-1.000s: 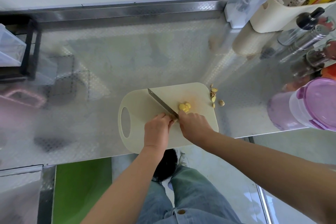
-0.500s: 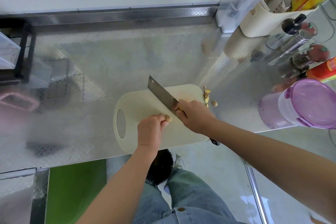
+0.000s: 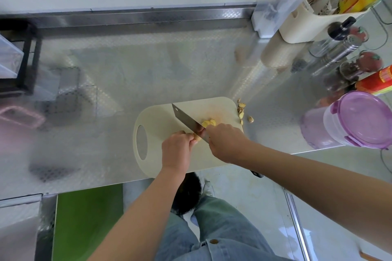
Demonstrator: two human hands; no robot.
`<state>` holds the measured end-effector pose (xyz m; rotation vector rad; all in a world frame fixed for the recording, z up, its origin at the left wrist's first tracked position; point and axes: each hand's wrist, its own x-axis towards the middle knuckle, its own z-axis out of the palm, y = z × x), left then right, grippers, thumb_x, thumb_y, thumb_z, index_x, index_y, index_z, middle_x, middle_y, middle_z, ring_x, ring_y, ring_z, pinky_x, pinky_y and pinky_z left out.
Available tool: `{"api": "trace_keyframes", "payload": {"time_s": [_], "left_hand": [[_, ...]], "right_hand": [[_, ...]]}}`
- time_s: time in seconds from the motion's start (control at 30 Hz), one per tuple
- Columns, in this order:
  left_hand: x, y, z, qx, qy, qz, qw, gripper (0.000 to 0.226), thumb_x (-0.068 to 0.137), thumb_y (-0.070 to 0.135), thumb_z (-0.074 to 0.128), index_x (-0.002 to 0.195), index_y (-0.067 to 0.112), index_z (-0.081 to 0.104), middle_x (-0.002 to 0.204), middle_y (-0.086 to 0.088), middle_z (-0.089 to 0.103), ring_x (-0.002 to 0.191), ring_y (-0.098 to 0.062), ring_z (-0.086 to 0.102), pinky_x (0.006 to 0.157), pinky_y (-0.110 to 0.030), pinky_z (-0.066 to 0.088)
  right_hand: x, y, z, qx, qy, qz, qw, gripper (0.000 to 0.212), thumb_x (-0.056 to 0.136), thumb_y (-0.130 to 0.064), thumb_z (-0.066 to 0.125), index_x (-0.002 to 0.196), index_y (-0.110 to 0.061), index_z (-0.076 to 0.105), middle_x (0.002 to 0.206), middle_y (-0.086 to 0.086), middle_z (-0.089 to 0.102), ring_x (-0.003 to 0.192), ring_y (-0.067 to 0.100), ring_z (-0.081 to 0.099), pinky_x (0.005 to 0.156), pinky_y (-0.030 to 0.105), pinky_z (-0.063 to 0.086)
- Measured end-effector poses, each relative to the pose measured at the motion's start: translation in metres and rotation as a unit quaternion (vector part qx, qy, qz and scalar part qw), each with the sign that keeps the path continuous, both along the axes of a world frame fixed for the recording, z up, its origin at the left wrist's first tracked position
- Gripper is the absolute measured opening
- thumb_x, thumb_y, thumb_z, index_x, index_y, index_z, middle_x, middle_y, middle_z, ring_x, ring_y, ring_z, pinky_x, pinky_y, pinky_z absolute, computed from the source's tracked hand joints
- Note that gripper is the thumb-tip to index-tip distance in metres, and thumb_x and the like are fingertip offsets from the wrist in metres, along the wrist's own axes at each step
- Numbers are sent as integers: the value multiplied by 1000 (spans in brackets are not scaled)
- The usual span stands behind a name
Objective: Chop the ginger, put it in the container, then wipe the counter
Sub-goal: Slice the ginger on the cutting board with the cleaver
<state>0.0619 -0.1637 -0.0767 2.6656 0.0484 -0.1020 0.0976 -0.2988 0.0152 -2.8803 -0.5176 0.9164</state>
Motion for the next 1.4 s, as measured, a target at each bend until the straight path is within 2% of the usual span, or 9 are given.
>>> {"api": "trace_keyframes", "payload": {"time_s": [0.13, 0.23, 0.43, 0.6, 0.7, 0.83, 0.97, 1.23, 1.4], "left_hand": [[2, -3, 3, 34, 9, -37, 999, 5, 81, 17, 73, 77, 14, 73, 65, -6, 60, 55, -26, 55, 49, -27, 29], [2, -3, 2, 31, -4, -38, 999, 20, 61, 9, 87, 59, 16, 69, 50, -2, 53, 38, -23, 48, 42, -18, 23], [3, -2, -3, 25, -5, -36, 999, 24, 57, 9, 89, 57, 16, 66, 50, 0, 53, 39, -22, 49, 40, -19, 23], [4, -3, -6, 13, -8, -28, 999, 21, 62, 8, 86, 59, 14, 67, 52, -2, 54, 42, -24, 51, 42, -20, 24], [5, -3, -3, 1, -2, -18, 1000, 8, 78, 11, 75, 71, 13, 72, 63, -7, 60, 55, -30, 56, 48, -26, 29], [6, 0, -4, 1, 17, -20, 1000, 16, 92, 23, 60, 91, 14, 74, 82, -9, 67, 75, -29, 59, 58, -31, 35], [5, 2, -4, -11, 15, -23, 1000, 13, 89, 20, 64, 86, 12, 74, 79, -8, 67, 70, -28, 59, 57, -34, 42], [4, 2, -11, -5, -20, -32, 999, 9, 73, 11, 80, 70, 13, 71, 61, -3, 60, 51, -24, 54, 43, -26, 36], [4, 1, -14, -25, -36, -32, 999, 12, 71, 11, 82, 67, 13, 71, 57, -2, 58, 48, -24, 53, 40, -25, 37]], "right_hand": [[0, 6, -9, -5, -2, -7, 1000, 26, 91, -5, 39, 113, -9, 51, 100, 10, 56, 78, 23, 44, 66, 32, 36], [-1, 7, -18, 0, -1, -6, 1000, 28, 92, -5, 38, 117, -9, 49, 102, 10, 57, 84, 26, 52, 66, 33, 36], [3, 9, -29, 24, -4, -19, 1000, 20, 94, -9, 37, 110, -9, 49, 99, 10, 56, 75, 22, 45, 63, 32, 35], [6, 15, -32, 38, -12, -16, 999, 20, 93, -6, 38, 108, -7, 51, 102, 12, 59, 90, 31, 58, 65, 32, 35], [9, 16, -32, 44, -24, -9, 999, 20, 94, -7, 39, 110, -7, 52, 105, 12, 57, 98, 31, 56, 67, 31, 35], [3, 7, -28, 33, -35, 15, 999, 22, 94, -8, 38, 113, -8, 49, 102, 12, 57, 93, 31, 57, 65, 32, 33], [-9, -10, -28, 6, -28, 23, 999, 23, 95, -11, 37, 117, -9, 45, 89, 7, 51, 72, 24, 44, 63, 32, 31], [-14, -12, -45, 12, -35, 19, 999, 27, 99, -16, 37, 124, -8, 41, 78, 2, 44, 69, 23, 47, 58, 32, 33], [2, 8, -57, 35, -36, 22, 998, 26, 93, -5, 38, 118, -6, 43, 97, 14, 61, 84, 34, 59, 61, 32, 31]]}}
